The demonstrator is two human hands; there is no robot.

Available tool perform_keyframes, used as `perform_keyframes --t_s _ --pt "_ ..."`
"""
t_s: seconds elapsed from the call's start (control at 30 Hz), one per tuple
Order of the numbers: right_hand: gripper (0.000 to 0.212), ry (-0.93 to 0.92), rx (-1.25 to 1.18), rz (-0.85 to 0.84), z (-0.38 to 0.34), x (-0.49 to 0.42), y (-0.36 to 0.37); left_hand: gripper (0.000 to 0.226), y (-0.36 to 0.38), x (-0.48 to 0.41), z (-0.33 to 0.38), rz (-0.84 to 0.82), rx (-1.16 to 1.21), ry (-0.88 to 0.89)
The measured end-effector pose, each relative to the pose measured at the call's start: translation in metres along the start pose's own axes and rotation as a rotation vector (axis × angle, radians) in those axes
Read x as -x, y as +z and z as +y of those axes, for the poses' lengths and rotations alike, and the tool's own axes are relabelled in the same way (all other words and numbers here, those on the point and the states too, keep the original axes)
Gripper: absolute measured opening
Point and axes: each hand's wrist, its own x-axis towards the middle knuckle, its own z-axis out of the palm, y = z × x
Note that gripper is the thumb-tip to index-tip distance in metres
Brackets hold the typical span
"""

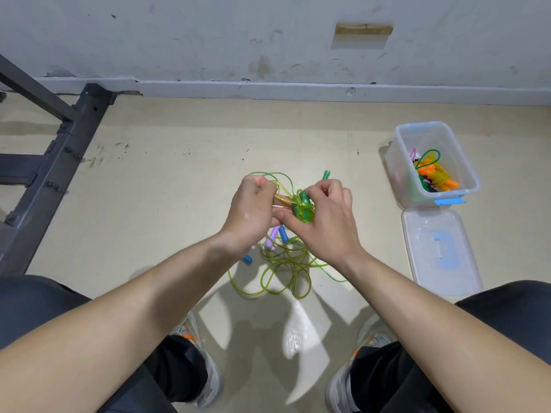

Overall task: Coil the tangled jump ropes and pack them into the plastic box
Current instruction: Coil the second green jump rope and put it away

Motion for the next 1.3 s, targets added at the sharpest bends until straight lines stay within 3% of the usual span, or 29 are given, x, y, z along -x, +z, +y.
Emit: perform_keyframes --t_s 0.07,0.17,0.4,0.57,0.73,0.87,1.0,1.1,1.3 --pt "0.031 0.035 -0.098 -0.105 0.004 -0.002 0.001 0.011 -0.004 -0.003 0.002 0.016 -0.097 0.019" --pt "0.029 0.058 -0.002 -0.160 0.008 0.000 0.004 0.013 -0.012 -0.014 0.001 0.083 -0.257 0.096" --pt "0.048 0.061 0.049 -0.138 0.010 0.003 0.005 0.013 -0.015 -0.024 0.000 0.037 -0.065 -0.192" --pt "0.048 0.051 0.057 -0.108 0.014 0.000 0.006 0.010 -0.022 -0.030 0.000 -0.086 0.390 -0.404" --pt "0.045 -0.036 0.216 -0.159 0.022 0.004 0.006 0.017 -0.027 -0.037 -0.005 -0.038 0.205 -0.399" --pt "0.046 -0.089 0.279 -0.182 0.022 0.008 0.011 0.027 -0.032 -0.045 -0.011 0.063 0.220 -0.411" --pt "0.048 -0.075 0.308 -0.208 0.021 0.007 0.013 0.023 -0.030 -0.052 -0.018 0.139 0.195 -0.379" --pt "0.048 -0.026 0.251 -0.192 0.020 0.002 0.009 0.016 -0.018 -0.056 -0.015 0.127 0.120 -0.230" --pt "0.037 0.229 -0.257 -0.282 0.035 -0.020 -0.034 0.004 0.029 -0.062 0.011 -0.040 -0.136 0.075"
